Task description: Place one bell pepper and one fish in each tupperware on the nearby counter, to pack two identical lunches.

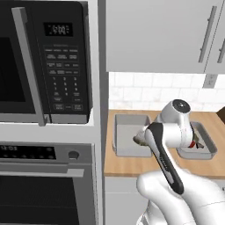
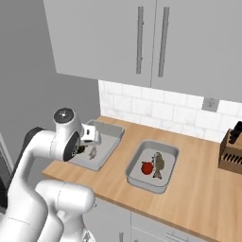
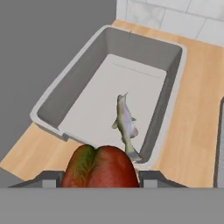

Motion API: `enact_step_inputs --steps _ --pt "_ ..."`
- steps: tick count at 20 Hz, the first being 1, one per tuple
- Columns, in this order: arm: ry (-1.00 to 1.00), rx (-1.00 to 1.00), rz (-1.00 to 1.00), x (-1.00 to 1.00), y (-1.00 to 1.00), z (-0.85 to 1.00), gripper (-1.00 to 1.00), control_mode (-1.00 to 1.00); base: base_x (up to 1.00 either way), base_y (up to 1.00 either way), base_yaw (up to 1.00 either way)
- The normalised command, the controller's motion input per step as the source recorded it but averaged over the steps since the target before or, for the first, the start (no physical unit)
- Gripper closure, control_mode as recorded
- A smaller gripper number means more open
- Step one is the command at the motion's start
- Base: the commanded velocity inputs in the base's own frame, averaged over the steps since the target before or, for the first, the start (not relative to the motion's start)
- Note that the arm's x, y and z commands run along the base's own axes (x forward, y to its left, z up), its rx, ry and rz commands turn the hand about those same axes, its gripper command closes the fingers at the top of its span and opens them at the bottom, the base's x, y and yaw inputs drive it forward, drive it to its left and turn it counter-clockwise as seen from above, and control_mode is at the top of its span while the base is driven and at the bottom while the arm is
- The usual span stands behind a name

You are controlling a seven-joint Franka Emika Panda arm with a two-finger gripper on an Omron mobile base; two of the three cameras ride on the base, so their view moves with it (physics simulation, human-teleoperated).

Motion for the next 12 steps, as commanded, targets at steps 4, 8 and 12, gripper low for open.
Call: enact_step_inputs --steps 4,8,12 --pt "0.03 0.0 0.0 0.29 -0.03 -0.23 1.0 -1.0 0.0 0.0 0.0" --pt "0.0 0.0 0.0 0.27 0.0 -0.42 1.0 -1.0 0.0 0.0 0.0" --pt "0.0 0.0 0.0 0.45 0.0 -0.47 1.0 -1.0 0.0 0.0 0.0"
